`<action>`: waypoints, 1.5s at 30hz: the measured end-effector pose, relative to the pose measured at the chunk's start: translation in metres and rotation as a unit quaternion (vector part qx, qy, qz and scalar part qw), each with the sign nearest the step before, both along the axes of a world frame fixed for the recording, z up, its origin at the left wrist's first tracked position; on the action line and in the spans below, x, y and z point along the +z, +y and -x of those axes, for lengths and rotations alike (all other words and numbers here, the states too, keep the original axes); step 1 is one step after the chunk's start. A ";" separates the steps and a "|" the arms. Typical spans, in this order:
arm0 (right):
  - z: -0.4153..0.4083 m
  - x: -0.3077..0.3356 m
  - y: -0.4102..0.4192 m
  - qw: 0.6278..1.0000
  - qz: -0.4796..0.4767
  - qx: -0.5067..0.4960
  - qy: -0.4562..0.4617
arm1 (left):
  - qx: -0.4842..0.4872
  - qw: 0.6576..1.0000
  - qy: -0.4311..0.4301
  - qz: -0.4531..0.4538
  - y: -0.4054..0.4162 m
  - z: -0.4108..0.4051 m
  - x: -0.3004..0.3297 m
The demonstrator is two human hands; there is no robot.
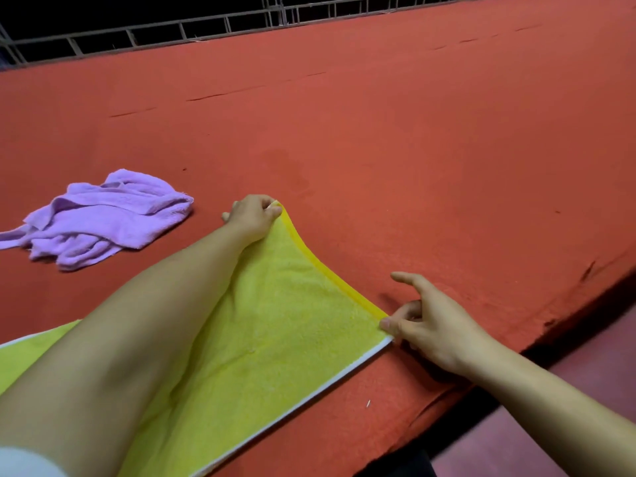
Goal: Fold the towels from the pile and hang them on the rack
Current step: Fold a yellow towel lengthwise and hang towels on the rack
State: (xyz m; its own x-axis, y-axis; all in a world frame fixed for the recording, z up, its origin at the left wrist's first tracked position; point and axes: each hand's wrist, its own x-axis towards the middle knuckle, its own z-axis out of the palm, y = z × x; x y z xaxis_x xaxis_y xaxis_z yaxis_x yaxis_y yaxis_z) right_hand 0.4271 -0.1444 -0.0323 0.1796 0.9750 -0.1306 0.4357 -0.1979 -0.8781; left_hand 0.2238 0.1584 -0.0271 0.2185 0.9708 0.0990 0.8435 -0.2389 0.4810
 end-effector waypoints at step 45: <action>-0.039 0.026 0.023 0.965 -0.096 0.006 -0.244 | -0.042 0.996 -0.063 -0.054 -0.070 -0.001 -0.003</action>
State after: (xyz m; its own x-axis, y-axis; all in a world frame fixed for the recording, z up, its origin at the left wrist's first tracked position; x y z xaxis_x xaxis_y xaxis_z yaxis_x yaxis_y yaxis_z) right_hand 0.4657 -0.1218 -0.0061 0.1618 0.9755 0.1490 0.8085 -0.0445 -0.5869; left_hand 0.2246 0.0884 -0.0305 0.2787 0.9314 0.2342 0.7532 -0.3633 0.5484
